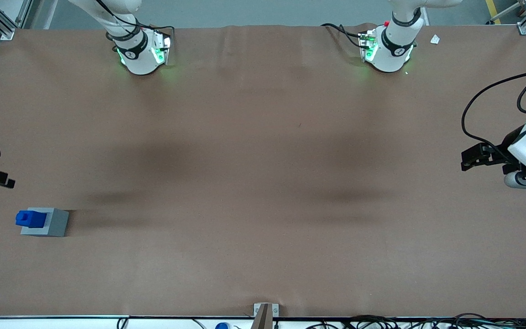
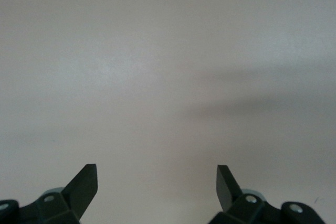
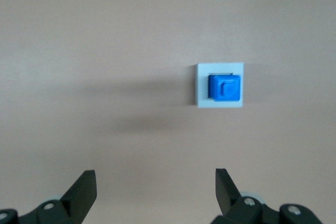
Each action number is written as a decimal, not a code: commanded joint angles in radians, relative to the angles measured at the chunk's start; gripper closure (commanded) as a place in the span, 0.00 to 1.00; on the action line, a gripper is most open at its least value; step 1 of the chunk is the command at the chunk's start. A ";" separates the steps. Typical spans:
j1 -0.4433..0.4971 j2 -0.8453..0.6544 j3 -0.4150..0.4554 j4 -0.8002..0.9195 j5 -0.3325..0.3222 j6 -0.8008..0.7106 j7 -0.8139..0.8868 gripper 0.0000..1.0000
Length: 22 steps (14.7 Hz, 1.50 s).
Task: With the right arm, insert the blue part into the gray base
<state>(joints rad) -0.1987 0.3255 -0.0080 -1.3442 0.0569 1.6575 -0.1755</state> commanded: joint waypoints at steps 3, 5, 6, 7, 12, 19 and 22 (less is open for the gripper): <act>0.086 -0.261 0.000 -0.220 -0.006 -0.010 0.088 0.00; 0.123 -0.276 0.002 -0.217 -0.029 -0.057 0.175 0.00; 0.140 -0.282 0.002 -0.217 -0.035 -0.062 0.189 0.00; 0.146 -0.284 0.002 -0.219 -0.035 -0.064 0.198 0.00; 0.147 -0.296 0.002 -0.227 -0.035 -0.074 0.221 0.00; 0.151 -0.385 0.006 -0.364 -0.048 -0.009 0.238 0.00; 0.151 -0.378 0.006 -0.346 -0.046 -0.013 0.237 0.00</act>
<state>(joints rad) -0.0541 -0.0129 -0.0032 -1.6484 0.0247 1.6229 0.0395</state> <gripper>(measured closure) 0.000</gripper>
